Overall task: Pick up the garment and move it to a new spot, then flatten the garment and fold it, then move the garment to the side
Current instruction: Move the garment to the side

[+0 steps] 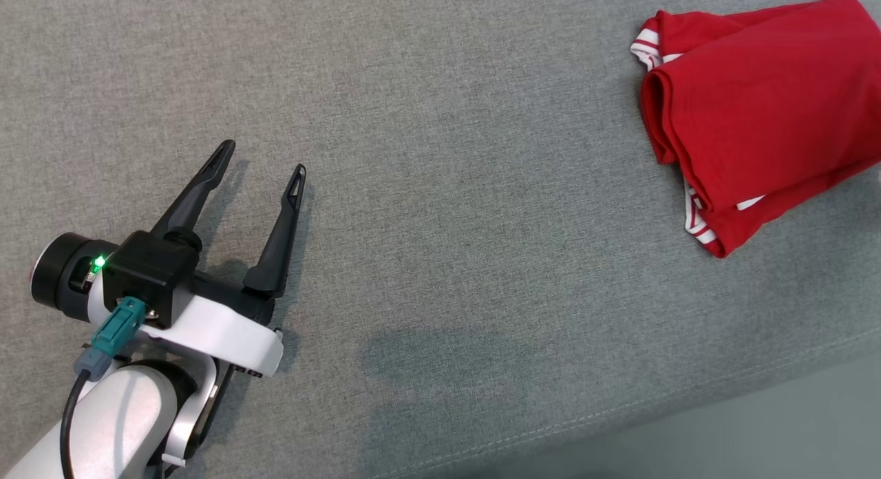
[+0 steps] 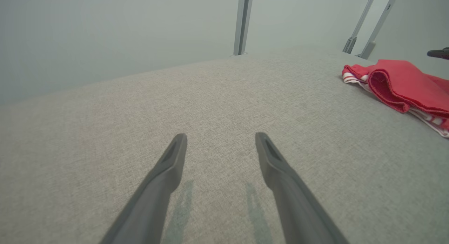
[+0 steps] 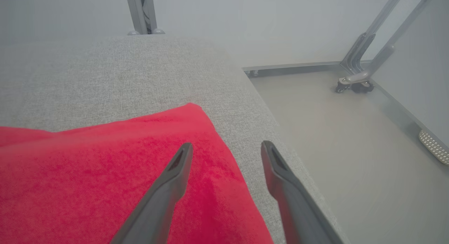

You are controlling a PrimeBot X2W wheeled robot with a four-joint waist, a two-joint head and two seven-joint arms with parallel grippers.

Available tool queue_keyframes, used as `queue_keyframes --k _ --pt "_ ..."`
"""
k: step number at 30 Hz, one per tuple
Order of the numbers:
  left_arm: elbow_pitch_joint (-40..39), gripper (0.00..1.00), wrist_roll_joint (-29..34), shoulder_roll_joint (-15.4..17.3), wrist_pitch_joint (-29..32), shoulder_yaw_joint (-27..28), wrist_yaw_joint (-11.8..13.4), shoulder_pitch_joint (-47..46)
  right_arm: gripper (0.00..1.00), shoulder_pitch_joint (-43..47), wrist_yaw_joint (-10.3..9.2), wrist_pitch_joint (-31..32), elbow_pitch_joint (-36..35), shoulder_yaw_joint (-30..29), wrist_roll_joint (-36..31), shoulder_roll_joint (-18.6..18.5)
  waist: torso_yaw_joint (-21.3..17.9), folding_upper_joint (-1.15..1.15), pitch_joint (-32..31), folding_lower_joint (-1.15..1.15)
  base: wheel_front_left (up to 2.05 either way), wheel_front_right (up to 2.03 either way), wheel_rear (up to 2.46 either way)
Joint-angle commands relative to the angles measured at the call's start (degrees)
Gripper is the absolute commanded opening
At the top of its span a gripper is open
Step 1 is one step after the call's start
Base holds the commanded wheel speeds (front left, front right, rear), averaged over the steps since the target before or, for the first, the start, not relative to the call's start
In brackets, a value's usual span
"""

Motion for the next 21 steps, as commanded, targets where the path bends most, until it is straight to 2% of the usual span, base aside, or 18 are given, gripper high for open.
queue_keyframes --k 1,4,9,14,18,21 --pt "-1.5 1.00 0.4 1.7 0.2 2.0 -0.5 -2.0 1.00 1.6 -0.02 -0.8 -1.2 -0.5 -0.7 -1.8 -0.3 0.00 -0.6 0.00 0.00 0.00 0.00" --pt "-1.1 1.00 0.1 1.3 -0.3 1.9 -0.5 -1.9 1.00 3.3 -0.02 -0.8 -4.1 -3.6 -2.4 -2.5 -0.2 0.00 -2.1 0.00 0.00 0.00 0.00" --pt "0.7 1.00 -1.3 0.5 -2.3 2.6 0.1 0.1 1.00 8.5 -0.02 -0.8 -14.9 -13.6 -8.2 -2.6 0.7 0.00 -6.2 0.00 0.00 0.00 0.00" --pt "2.4 1.00 -2.9 -0.1 -5.1 4.0 0.9 2.9 1.00 16.8 -0.02 -0.8 -27.7 -22.7 -16.6 1.7 3.2 0.00 -10.6 0.00 0.00 0.00 0.00" --pt "3.8 1.00 -4.2 -0.8 -7.9 5.5 1.8 5.3 1.00 23.8 -0.02 -0.8 -37.3 -25.6 -22.5 7.1 6.0 0.00 -13.9 0.00 0.00 0.00 0.00" --pt "4.5 1.00 -5.0 -1.1 -9.1 6.3 2.2 6.7 1.00 26.9 -0.02 -0.8 -41.3 -26.1 -24.7 9.0 7.4 0.00 -15.4 0.00 0.00 0.00 0.00"
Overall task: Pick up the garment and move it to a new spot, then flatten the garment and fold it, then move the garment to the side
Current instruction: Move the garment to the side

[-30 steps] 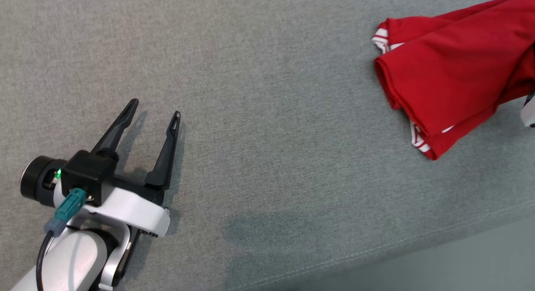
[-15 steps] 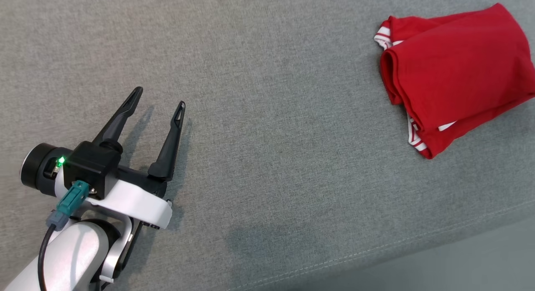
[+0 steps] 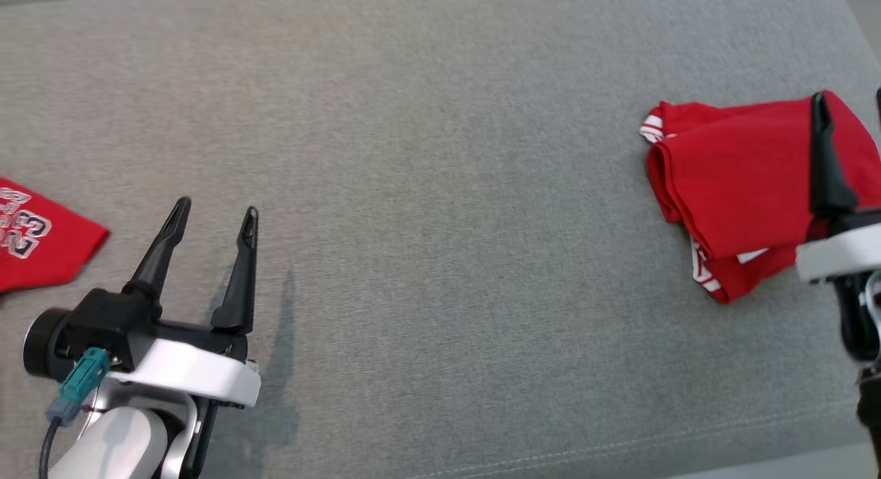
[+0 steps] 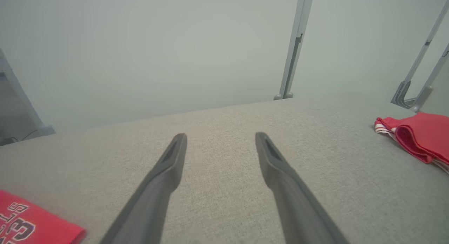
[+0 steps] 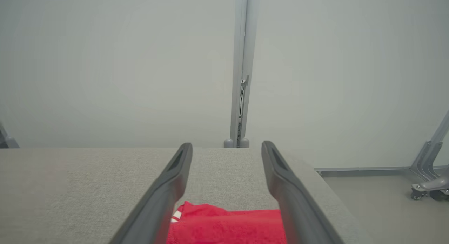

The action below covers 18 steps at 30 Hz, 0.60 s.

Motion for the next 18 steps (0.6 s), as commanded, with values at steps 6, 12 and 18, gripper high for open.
queue_keyframes --k 6,12,18 --pt "1.0 1.00 -2.2 0.5 -3.0 4.6 1.4 3.7 1.00 11.1 -0.01 -0.7 -8.6 -0.8 -4.7 3.7 6.6 0.00 -7.1 0.00 0.00 0.00 0.00" --pt "3.0 1.00 -2.2 0.8 -4.2 5.7 1.0 7.4 1.00 20.2 -0.01 -0.5 -12.2 -2.9 -7.7 7.9 9.5 0.00 -11.3 0.00 0.00 0.00 0.00" --pt "4.0 1.00 -2.3 2.2 -4.8 7.1 -1.2 10.2 1.00 27.9 -0.01 -0.4 -16.2 -5.5 -8.1 10.8 10.9 0.00 -14.8 0.00 0.00 0.00 0.00"
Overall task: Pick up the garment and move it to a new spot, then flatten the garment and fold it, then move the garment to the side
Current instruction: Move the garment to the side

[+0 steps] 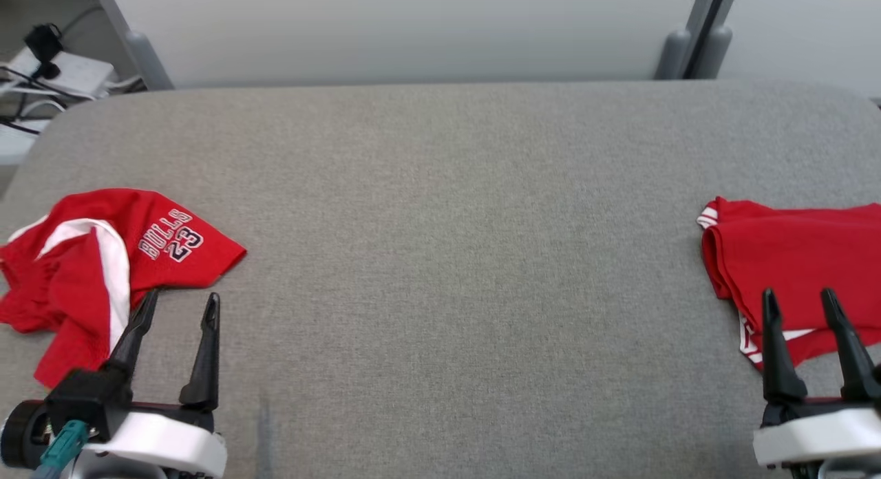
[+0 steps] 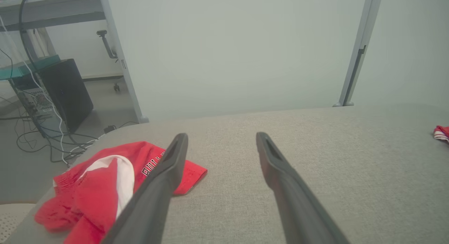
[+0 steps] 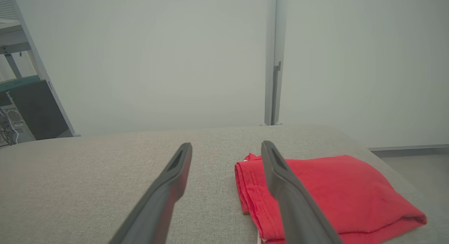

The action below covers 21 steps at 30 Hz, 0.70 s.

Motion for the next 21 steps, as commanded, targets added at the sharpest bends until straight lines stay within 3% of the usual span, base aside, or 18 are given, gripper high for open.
queue_keyframes --k 1,6,21 --pt "-0.7 1.00 -0.5 2.5 -0.6 3.4 -0.9 -0.8 1.00 1.4 -0.01 -0.2 -2.9 0.8 -0.6 -0.3 1.3 0.00 -2.2 0.00 0.00 0.00 0.00" --pt "-0.1 1.00 -0.8 3.4 -0.7 5.2 -2.6 1.0 1.00 5.0 -0.01 0.8 -4.9 0.2 -2.0 0.6 1.6 0.00 -3.4 0.00 0.00 0.00 0.00" --pt "0.1 1.00 0.1 -0.2 -0.8 4.4 -4.1 3.5 1.00 9.6 -0.01 2.5 -7.8 -0.8 -3.3 3.1 1.7 0.00 -4.3 0.00 0.00 0.00 0.00"
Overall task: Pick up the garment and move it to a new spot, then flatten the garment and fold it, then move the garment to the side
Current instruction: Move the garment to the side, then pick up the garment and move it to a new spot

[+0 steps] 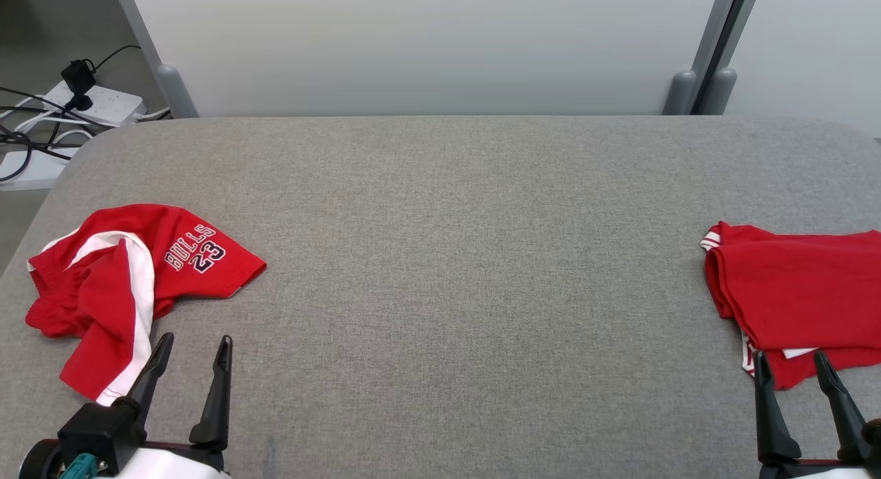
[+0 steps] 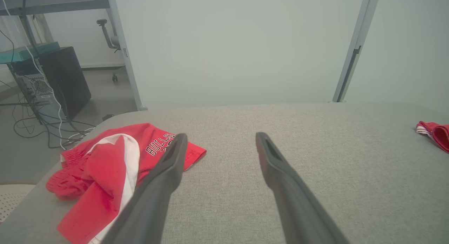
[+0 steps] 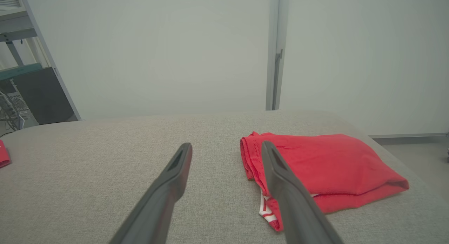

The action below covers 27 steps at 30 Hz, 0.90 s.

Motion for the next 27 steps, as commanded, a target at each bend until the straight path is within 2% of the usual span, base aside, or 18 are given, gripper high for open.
queue_keyframes --k 1,19,27 --pt "-0.9 1.00 0.5 1.4 -0.7 2.4 -0.3 -2.3 1.00 -1.1 -0.01 0.1 -1.6 1.2 0.1 -0.8 0.0 0.00 0.1 0.00 0.00 0.00 0.00" --pt "-0.7 1.00 0.9 0.9 -0.8 2.6 0.1 -2.9 1.00 -1.1 -0.01 0.0 -1.6 0.6 0.3 -0.5 0.4 0.00 -0.1 0.00 0.00 0.00 0.00" --pt "-0.8 1.00 0.5 -0.1 -0.8 3.5 1.0 -3.5 1.00 -1.2 -0.01 0.9 -2.8 2.3 -0.1 -0.7 4.9 0.00 0.3 0.00 0.00 0.00 0.00"
